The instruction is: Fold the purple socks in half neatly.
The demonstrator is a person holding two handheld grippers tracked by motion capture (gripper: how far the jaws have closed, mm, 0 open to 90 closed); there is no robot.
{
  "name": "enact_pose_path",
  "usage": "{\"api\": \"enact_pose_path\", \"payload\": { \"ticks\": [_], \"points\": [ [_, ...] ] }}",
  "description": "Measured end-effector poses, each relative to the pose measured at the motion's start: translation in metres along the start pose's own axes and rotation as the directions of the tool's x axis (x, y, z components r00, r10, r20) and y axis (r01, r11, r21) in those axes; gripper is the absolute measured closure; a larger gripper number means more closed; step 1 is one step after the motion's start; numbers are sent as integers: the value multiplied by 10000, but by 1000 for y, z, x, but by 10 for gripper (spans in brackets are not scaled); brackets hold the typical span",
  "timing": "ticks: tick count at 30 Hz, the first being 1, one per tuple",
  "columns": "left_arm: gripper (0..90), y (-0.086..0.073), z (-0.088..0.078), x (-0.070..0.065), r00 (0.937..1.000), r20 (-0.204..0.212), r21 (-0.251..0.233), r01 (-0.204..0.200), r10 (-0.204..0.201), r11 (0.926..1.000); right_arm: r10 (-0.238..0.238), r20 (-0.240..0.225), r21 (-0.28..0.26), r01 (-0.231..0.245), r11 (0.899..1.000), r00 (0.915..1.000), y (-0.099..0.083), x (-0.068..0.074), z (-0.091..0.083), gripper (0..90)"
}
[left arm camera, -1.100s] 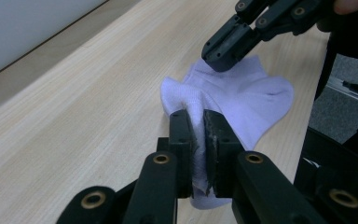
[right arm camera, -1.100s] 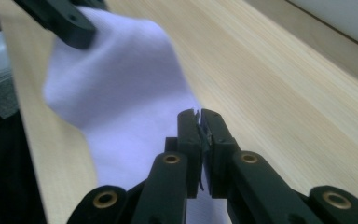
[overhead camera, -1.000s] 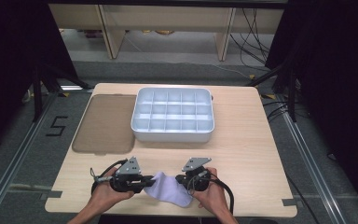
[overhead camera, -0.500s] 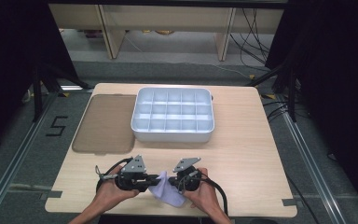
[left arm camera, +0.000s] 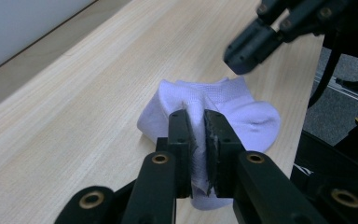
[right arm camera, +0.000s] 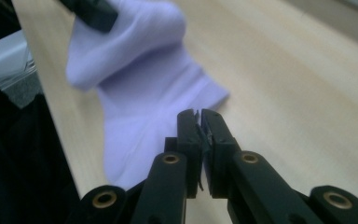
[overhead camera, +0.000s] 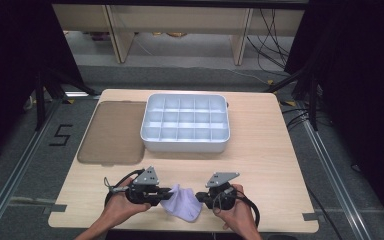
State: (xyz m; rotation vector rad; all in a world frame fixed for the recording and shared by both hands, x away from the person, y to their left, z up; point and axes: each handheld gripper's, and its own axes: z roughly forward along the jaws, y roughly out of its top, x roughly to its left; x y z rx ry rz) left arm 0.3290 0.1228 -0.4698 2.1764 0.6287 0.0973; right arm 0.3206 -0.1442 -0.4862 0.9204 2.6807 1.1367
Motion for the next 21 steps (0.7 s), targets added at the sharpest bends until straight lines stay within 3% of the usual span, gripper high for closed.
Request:
{"api": "enact_pose_path", "payload": {
  "ticks": [1,3,4,7,14,15,17,19,20,21],
  "points": [
    [812,0,1,-2,9997,-10,-62,240,-240,9997,-3,-3,129,3,9999,10000,-3,2,-1,870],
    [810,2,2,-1,10000,20,48,12,-12,10000,-70,0,320,70,9995,10000,-6,5,1,870],
    [809,3,4,-3,9997,30,-9,247,-247,9997,-60,108,378,56,9993,9999,-8,6,4,870],
    [799,6,6,-5,9996,61,3,290,-290,9996,-150,115,742,141,9971,9998,-8,6,9,872],
    [815,11,17,-9,9999,100,189,43,-45,9998,-134,71,667,129,9977,9999,-9,4,11,875],
    [821,12,19,-10,9999,120,227,47,-49,9997,70,79,788,-76,9969,9999,-9,5,10,875],
    [821,14,23,-10,9997,179,369,-170,163,9992,-24,36,720,21,9974,10000,-9,4,11,874],
    [818,15,29,-10,9996,266,406,-98,87,9991,-167,27,467,165,9988,9999,-10,3,13,873],
    [818,14,32,-11,9996,257,414,94,-104,9991,-4,-14,548,4,9985,10000,-10,4,12,873],
    [815,15,34,-11,9995,316,459,-72,58,9989,118,104,592,-124,9982,9999,-10,4,12,873]
  ]
}}
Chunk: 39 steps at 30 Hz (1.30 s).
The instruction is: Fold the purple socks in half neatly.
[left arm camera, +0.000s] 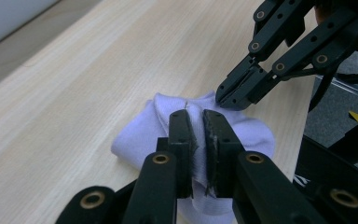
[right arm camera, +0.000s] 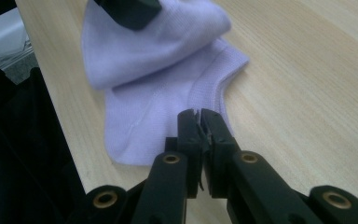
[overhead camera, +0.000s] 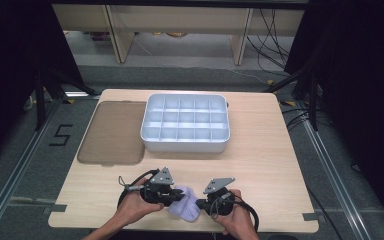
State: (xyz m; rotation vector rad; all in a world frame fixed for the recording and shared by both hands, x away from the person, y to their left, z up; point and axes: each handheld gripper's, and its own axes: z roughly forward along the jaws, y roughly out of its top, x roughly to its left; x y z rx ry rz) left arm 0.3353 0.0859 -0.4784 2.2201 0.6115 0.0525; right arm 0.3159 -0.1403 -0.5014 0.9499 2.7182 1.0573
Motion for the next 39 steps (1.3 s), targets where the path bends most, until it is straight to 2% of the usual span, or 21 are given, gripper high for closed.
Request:
{"api": "enact_pose_path", "payload": {
  "ticks": [5,6,8,9,12,14,15,16,17,18,22,25,26,27,30,31,32,33,35,37,39],
  "points": [
    [757,0,6,-2,10000,44,134,37,-38,9999,-62,-179,-14,62,10000,9998,0,-2,-3,846],
    [733,0,8,-4,9997,106,19,225,-225,9997,30,-250,-169,-34,9999,9997,0,-2,-3,843],
    [625,2,7,-4,9994,294,-116,165,-162,9998,50,-176,-228,-54,9997,9998,1,-3,-7,834],
    [586,2,6,-5,9990,334,-230,308,-300,9993,217,-139,-445,-223,9988,9997,1,-3,-9,833],
    [530,5,-4,-5,9977,493,-739,491,-455,9961,273,-27,-753,-275,9968,9996,2,-6,-16,830],
    [482,6,-13,-2,9978,385,-931,579,-546,9940,246,81,-775,-239,9967,9997,2,-8,-21,830],
    [482,5,-17,-1,9968,357,-1063,745,-711,9915,399,63,-1012,-390,9941,9992,1,-8,-21,830],
    [489,5,-21,2,9975,453,-1281,603,-549,9899,306,128,-850,-294,9959,9995,1,-10,-24,830],
    [499,3,-25,3,9967,441,-1438,737,-681,9868,477,84,-1053,-465,9933,9988,1,-9,-23,831],
    [554,-2,-31,6,9977,307,-1460,639,-601,9872,303,95,-910,-293,9954,9995,1,-10,-25,832],
    [665,-12,-31,9,9986,328,-1461,469,-426,9882,298,135,-1064,-282,9939,9995,4,-9,-29,836],
    [765,-23,-22,9,9994,337,-916,16,15,9958,213,76,-1345,-201,9907,9997,9,-6,-33,841],
    [789,-26,-18,7,9995,307,-641,54,-35,9979,109,84,-1515,-95,9884,9999,10,-5,-34,844],
    [822,-32,-8,5,9990,325,-215,-302,309,9993,9,81,-1675,4,9859,10000,13,-1,-37,851],
    [853,-37,1,0,9989,401,130,-257,252,9996,-68,-7,-1786,65,9839,10000,17,6,-37,859],
    [853,-39,4,-3,9981,427,247,-450,439,9987,-68,-7,-1786,65,9839,10000,17,6,-37,859],
    [867,-40,4,-6,9970,386,308,-687,675,9972,-142,-149,-1774,113,9841,9998,18,10,-34,864],
    [867,-40,5,-11,9980,384,245,-516,506,9984,-142,-149,-1774,113,9841,9998,18,10,-34,864],
    [869,-39,6,-14,9983,163,242,-560,557,9981,-406,-257,-1666,358,9854,9988,21,15,-30,868],
    [869,-39,7,-13,9970,134,303,-762,759,9966,-509,-316,-1647,450,9853,9982,23,18,-26,868],
    [869,-38,7,-14,9976,192,320,-674,668,9972,-526,-484,-1570,445,9866,9974,23,20,-23,868]
  ]
}}
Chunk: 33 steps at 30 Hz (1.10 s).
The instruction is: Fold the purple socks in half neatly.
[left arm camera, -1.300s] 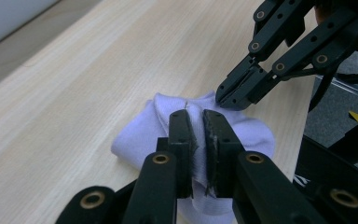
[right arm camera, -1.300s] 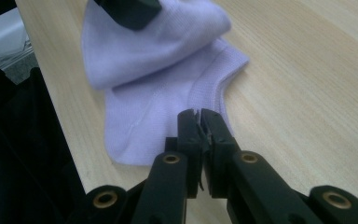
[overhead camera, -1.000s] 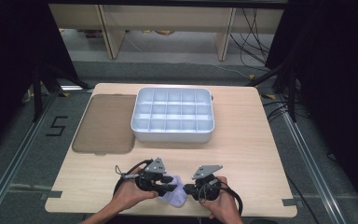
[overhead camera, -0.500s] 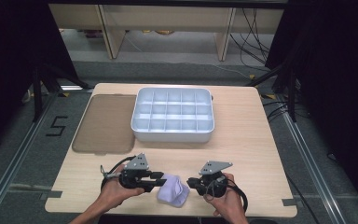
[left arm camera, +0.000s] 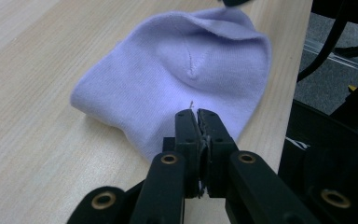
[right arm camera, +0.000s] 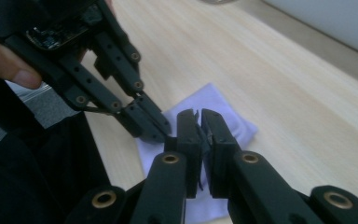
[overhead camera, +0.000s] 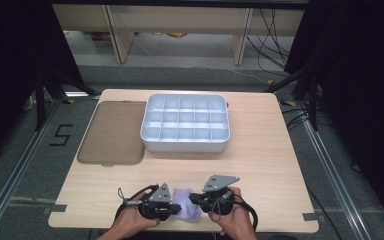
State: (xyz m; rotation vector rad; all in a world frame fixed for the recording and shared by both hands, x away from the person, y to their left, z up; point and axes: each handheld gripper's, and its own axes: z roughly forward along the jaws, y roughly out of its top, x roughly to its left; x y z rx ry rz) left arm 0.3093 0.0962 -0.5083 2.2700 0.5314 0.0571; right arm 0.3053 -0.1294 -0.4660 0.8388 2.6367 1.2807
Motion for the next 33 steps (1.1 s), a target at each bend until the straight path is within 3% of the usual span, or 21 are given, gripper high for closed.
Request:
{"api": "enact_pose_path", "payload": {
  "ticks": [1,5,7,9,11,14,16,18,21,22,23,24,25,27,28,29,30,31,32,33],
  "points": [
    [868,-1,1,-1,9995,52,-76,307,-307,9995,112,-54,65,-112,9999,9999,0,2,1,868],
    [867,-1,0,-1,9996,27,-110,284,-284,9995,-148,-83,364,151,9992,9999,-1,7,8,868],
    [864,-1,0,-1,9997,-33,-73,221,-222,9997,-722,269,877,696,9937,9970,-5,7,14,868],
    [862,-2,0,-3,9992,-73,-105,391,-392,9992,-750,663,1395,652,9881,9950,-13,4,17,868],
    [855,-3,-1,-2,9997,-107,-75,224,-225,9997,-709,845,1650,562,9847,9939,-19,-3,15,869],
    [847,-3,0,-5,9987,-58,-194,496,-497,9986,-513,1125,1596,329,9866,9923,-25,-8,14,868],
    [823,-2,-1,-4,9993,-151,-71,353,-354,9994,-530,1019,1724,348,9844,9934,-25,-10,13,868],
    [811,2,-3,-4,9995,-43,-370,317,-319,9988,-524,1030,1735,339,9843,9933,-24,-8,13,866],
    [812,17,-8,2,9993,-362,-799,37,-66,9968,-571,1000,1656,399,9854,9934,-23,-8,13,862],
    [814,21,-8,4,9991,-351,-945,191,-225,9953,-567,993,1668,395,9852,9934,-23,-8,13,861],
    [815,25,-7,9,9991,-430,-872,-30,-7,9962,-572,990,1675,400,9851,9934,-23,-8,13,861],
    [821,27,-3,13,9985,-545,-883,54,-103,9961,-591,1062,1538,423,9872,9926,-24,-8,15,860],
    [837,27,1,19,9972,-745,-647,-66,18,9979,-516,848,1656,370,9855,9951,-23,-9,13,857],
    [848,24,7,30,9963,-819,-457,223,-260,9987,-530,920,1650,372,9856,9943,-23,-10,12,855],
    [855,22,10,32,9961,-779,-590,363,-409,9976,-399,1048,1513,237,9882,9937,-24,-9,12,854],
    [858,21,11,32,9957,-693,-563,584,-623,9967,-446,1018,1653,273,9859,9938,-23,-10,9,852],
    [858,20,12,33,9963,-798,-513,281,-321,9983,-421,1057,1447,265,9891,9935,-23,-10,9,850],
    [858,21,12,30,9959,-793,-499,400,-439,9980,-552,948,1501,405,9878,9940,-21,-11,8,849],
    [858,21,13,30,9961,-832,-506,266,-307,9984,-518,1011,1326,381,9904,9935,-20,-10,7,848],
    [858,21,13,29,9962,-788,-535,330,-372,9980,-263,1178,1427,93,9897,9927,-18,-7,3,848]
  ]
}}
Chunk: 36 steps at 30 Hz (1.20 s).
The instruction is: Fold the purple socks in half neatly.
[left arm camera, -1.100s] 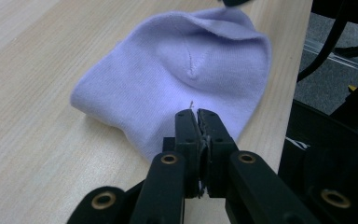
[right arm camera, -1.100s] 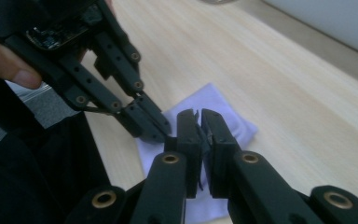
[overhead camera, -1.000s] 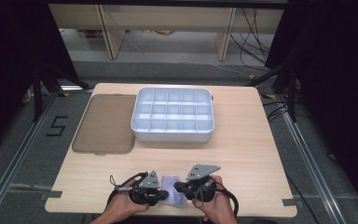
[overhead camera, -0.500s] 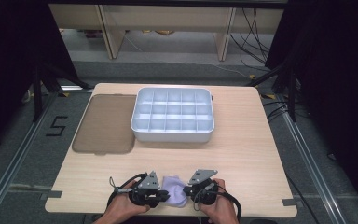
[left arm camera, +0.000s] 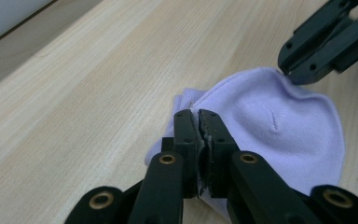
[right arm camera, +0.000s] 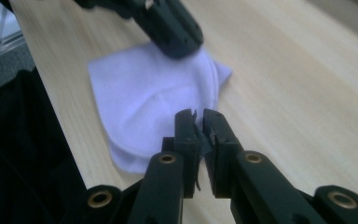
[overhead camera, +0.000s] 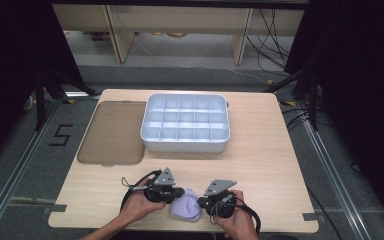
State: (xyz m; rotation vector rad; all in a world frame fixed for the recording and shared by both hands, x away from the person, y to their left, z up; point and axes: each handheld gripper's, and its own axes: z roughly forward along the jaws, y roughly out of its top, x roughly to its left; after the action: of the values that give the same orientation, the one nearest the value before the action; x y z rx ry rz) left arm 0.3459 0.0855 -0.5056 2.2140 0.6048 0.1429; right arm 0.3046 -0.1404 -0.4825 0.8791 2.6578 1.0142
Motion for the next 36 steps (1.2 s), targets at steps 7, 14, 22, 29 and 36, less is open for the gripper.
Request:
{"api": "enact_pose_path", "payload": {
  "ticks": [7,14,22,29,36],
  "points": [
    [862,-1,1,1,9997,-102,158,-216,218,9996,-706,-637,-597,668,9960,9955,13,15,-2,830],
    [860,-3,-1,2,9984,-268,199,-484,489,9986,-329,-692,503,364,9981,9971,-3,6,13,832],
    [833,-8,-24,-23,9986,-34,-407,-522,521,9978,-213,-11,-126,212,9997,9998,8,4,1,817],
    [831,-29,-21,-36,9927,-68,290,-1200,1202,9924,-666,407,100,663,9978,9969,18,-9,14,827],
    [818,-22,-37,-28,9987,-227,-537,-471,459,9974,-535,533,-399,557,9977,9971,19,-7,7,826]
  ]
}}
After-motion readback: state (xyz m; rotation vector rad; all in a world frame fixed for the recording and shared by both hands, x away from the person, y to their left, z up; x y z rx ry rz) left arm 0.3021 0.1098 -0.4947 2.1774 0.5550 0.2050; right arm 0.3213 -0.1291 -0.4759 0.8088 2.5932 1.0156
